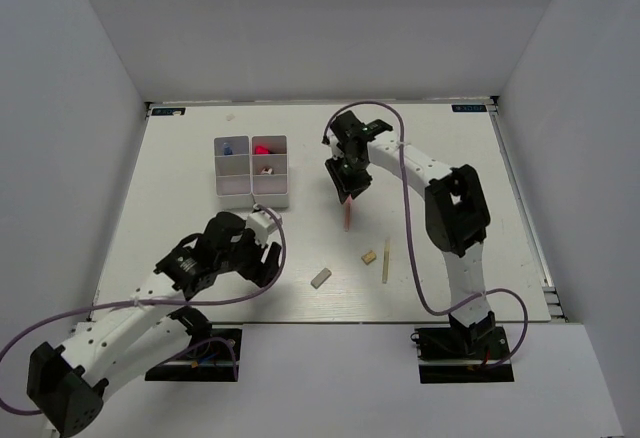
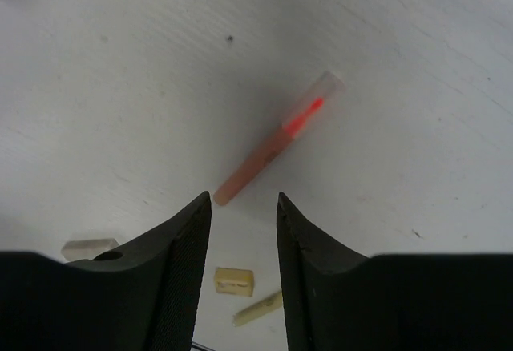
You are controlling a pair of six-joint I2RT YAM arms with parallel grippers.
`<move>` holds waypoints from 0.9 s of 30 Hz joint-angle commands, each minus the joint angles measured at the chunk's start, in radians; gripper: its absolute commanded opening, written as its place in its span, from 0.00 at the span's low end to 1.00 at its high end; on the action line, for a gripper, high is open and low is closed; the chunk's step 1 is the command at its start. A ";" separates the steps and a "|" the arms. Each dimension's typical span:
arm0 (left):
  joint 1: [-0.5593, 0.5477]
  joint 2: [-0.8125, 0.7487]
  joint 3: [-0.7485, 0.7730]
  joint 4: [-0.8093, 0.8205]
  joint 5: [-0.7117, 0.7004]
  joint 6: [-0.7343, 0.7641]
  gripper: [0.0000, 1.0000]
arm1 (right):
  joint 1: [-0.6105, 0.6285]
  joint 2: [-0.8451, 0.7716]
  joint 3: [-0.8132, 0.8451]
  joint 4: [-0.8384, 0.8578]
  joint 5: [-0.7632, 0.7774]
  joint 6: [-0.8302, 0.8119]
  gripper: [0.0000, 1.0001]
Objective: Sort the stationery into containers
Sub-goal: Pick up the pen from the center of the board.
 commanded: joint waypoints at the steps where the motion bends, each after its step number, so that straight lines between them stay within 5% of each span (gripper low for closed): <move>1: -0.003 -0.097 -0.040 -0.029 -0.080 0.026 0.81 | -0.009 0.066 0.131 -0.069 -0.056 0.085 0.42; 27: -0.003 -0.205 -0.053 -0.044 -0.120 0.027 0.86 | -0.022 0.199 0.116 -0.026 0.030 0.185 0.37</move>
